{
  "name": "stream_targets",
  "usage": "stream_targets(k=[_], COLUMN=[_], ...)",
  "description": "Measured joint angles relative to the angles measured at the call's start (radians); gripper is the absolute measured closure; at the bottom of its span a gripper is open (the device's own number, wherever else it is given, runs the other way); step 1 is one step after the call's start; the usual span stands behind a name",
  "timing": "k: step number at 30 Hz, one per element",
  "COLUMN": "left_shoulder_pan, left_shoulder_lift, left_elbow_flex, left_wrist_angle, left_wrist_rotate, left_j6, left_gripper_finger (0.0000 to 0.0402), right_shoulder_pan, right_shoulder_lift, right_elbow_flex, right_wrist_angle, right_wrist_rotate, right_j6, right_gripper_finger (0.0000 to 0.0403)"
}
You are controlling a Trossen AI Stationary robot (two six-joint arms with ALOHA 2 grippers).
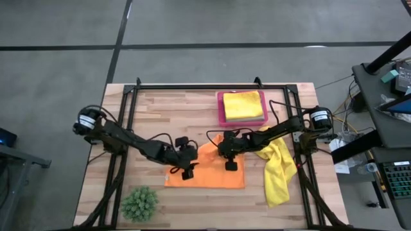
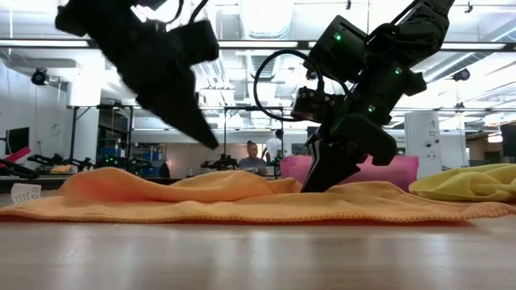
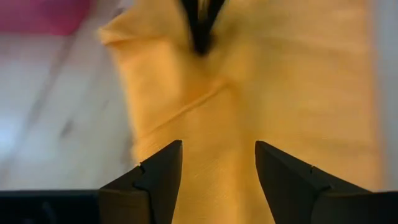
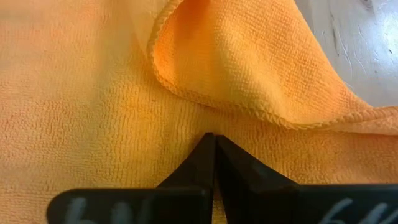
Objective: Fold microfiber towels
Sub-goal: Fold the orange microfiber cloth
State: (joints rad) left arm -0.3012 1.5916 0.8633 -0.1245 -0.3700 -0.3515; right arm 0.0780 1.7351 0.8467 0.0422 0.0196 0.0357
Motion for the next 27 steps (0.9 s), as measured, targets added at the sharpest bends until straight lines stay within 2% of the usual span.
stream_targets(k=[3,9,12,16,22,27], left_shoulder_pan=[0.005,0.044,0.049,0.048,0.048,0.048], left_shoulder_lift=[0.022,0.074,0.094,0.097,0.097,0.094], left_elbow_flex=[-0.016,-0.038,-0.037,-0.037,-0.037,-0.037], left_wrist_angle=[0.0,0.039,0.068,0.073,0.072,0.07], left_wrist_rotate=[-0.113,-0.122,-0.122,-0.117,-0.078,-0.077], left_j6=[-0.006,-0.007,0.018,0.037,0.045,0.059], left_gripper_finger=[0.0215,0.0215,0.0227,0.0278,0.0384,0.0398], right_shoulder_pan=[0.0,0.0,0.0,0.0,0.0,0.0], right_shoulder_lift=[0.0,0.0,0.0,0.0,0.0,0.0], right_elbow_flex=[0.0,0.0,0.0,0.0,0.0,0.0], right_wrist_angle=[0.0,0.0,0.0,0.0,0.0,0.0], right_wrist_rotate=[0.0,0.0,0.0,-0.001,0.0,0.0], right_j6=[0.0,0.0,-0.001,-0.001,-0.001,-0.001], right_gripper_finger=[0.0394,0.0394,0.0394,0.0394,0.0394,0.0394])
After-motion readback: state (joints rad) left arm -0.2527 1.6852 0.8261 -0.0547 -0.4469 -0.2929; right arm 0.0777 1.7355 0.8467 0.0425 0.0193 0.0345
